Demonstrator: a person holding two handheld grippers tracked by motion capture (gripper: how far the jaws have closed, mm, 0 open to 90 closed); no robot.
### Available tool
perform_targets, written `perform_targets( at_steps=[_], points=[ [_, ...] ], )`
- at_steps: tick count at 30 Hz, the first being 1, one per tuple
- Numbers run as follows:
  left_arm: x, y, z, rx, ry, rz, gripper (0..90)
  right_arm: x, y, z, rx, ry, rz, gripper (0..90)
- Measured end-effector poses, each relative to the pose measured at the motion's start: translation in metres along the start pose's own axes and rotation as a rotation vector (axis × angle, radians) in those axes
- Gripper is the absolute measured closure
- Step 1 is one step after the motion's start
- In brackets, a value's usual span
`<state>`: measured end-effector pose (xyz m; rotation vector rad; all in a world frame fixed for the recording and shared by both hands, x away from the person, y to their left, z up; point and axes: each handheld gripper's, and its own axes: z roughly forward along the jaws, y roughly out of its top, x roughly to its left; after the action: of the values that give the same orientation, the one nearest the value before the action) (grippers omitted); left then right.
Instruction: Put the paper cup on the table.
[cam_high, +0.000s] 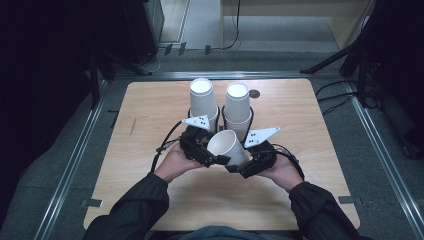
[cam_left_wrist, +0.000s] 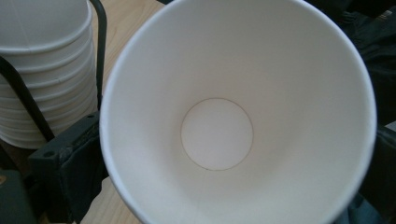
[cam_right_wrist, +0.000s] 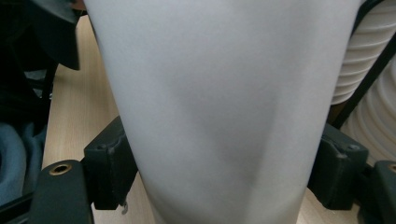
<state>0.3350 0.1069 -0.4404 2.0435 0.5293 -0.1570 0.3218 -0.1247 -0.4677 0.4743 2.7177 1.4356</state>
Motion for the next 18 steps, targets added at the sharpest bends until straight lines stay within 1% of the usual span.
perform_targets(
  at_steps=[3,4,5,6,7,8,10,11,12,13,15,16,17,18],
  points=[
    [-0.0011,0.0005,0.0008,-0.006,-0.002,0.001,0.0,0.0011,0.0005,0.0023,-0.001,0.005,0.000,21.8],
    [-0.0029,0.0008,0.0021,-0.014,0.013,0.017,0.0,0.0017,0.0005,0.0043,0.000,0.014,0.006,21.8],
    [-0.0033,0.0011,0.0024,-0.013,0.005,0.018,0.8,0.0017,0.0004,0.0051,-0.002,0.013,0.004,21.8],
    [-0.0041,0.0014,0.0023,-0.020,0.007,0.019,4.0,0.0019,0.0003,0.0055,0.000,0.011,0.002,21.8],
    [-0.0041,0.0014,0.0023,-0.020,0.007,0.019,4.9,0.0019,0.0003,0.0055,0.000,0.011,0.002,21.8],
    [-0.0046,0.0020,0.0019,-0.024,0.011,0.025,4.9,0.0024,0.0001,0.0057,0.002,0.008,-0.008,21.9],
    [-0.0072,0.0037,0.0008,-0.047,0.030,0.041,7.7,0.0016,0.0008,0.0029,-0.012,0.004,-0.010,22.0],
    [-0.0072,0.0037,0.0008,-0.047,0.030,0.041,9.1,0.0016,0.0008,0.0029,-0.012,0.004,-0.010,22.0],
    [-0.0083,0.0050,0.0007,-0.048,0.038,0.047,10.8,0.0013,0.0010,0.0016,-0.014,0.005,-0.006,22.2],
    [-0.0075,0.0052,0.0007,-0.045,0.033,0.042,12.7,0.0006,0.0008,0.0015,-0.013,0.002,-0.009,22.2],
    [-0.0037,0.0047,0.0009,-0.030,0.016,0.016,13.9,0.0001,0.0003,0.0008,-0.004,-0.001,-0.005,22.1],
    [-0.0037,0.0047,0.0009,-0.030,0.016,0.016,14.4,0.0001,0.0003,0.0008,-0.004,-0.001,-0.005,22.1],
    [-0.0020,0.0045,0.0008,-0.025,0.008,0.001,14.4,-0.0002,0.0002,0.0002,0.000,-0.006,-0.009,22.1],
    [-0.0021,0.0046,0.0002,-0.025,0.008,0.004,14.8,-0.0003,0.0000,-0.0001,0.001,-0.006,-0.007,21.9]
  ],
)
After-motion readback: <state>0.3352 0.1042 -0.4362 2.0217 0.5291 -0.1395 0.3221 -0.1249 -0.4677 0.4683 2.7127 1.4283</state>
